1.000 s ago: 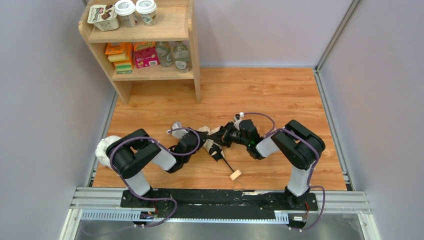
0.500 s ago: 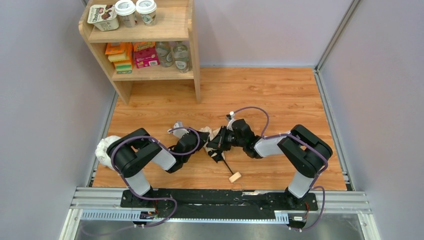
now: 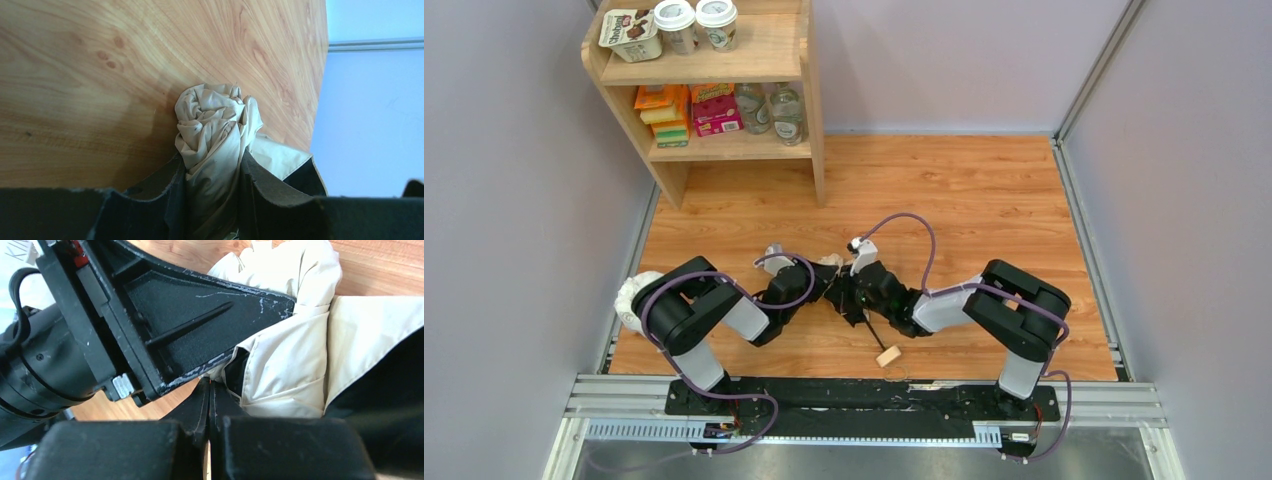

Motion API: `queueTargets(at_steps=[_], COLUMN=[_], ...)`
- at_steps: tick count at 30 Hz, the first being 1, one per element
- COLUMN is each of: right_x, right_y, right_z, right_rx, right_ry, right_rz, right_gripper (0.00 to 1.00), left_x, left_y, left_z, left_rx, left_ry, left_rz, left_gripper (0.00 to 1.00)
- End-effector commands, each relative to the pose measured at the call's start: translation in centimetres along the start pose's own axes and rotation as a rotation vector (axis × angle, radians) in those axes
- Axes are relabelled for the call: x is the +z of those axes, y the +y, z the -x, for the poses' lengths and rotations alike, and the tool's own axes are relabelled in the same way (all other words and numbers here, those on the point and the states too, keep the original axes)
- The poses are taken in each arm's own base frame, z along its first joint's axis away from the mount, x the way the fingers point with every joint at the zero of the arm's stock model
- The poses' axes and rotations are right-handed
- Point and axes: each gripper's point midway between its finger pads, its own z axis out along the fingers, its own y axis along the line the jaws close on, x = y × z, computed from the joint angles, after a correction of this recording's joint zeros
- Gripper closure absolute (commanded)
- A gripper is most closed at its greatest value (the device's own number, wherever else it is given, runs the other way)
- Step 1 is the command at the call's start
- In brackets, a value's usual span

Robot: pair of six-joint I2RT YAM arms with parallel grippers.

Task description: Put away the umbrella

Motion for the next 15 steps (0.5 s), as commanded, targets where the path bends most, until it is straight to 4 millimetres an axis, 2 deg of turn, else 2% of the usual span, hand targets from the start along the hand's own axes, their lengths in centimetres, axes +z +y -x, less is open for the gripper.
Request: queueTargets(at_steps=[1, 5, 9, 12, 15], right_x=[-2.8, -3.4, -4.4, -6.4, -10.0], right_y=[-10.0, -9.5, -6.5, -4.1, -1.7], right_z=[-5.1, -5.1, -4.4, -2.3, 1.3], right_rx=[-0.224, -0.193, -0.186, -0.185, -0.176], right_ry=[0.065, 0.066, 0.101, 0.079, 0.012], right_rz=[-0.451, -0.418, -0.313, -0.254, -0.215], right_gripper=[1.0, 0.87, 0.77, 0.59, 0.37], left_x=[-2.2, -2.5, -2.4, -2.4, -2.4], left_y=[2.9, 2.3, 2.0, 1.6, -0.5], left_z=[-3.6, -3.6, -2.8, -1.8, -0.1], left_rx=[-0.078, -0.133, -0.115, -0.051, 0.021], left_ry=[0.189, 0.202, 0.182, 0.15, 0.086], left_rz=[0.095, 0.072, 0.042, -0.009, -0.121], left_gripper=[1.0, 1.0, 1.0, 1.0, 1.0])
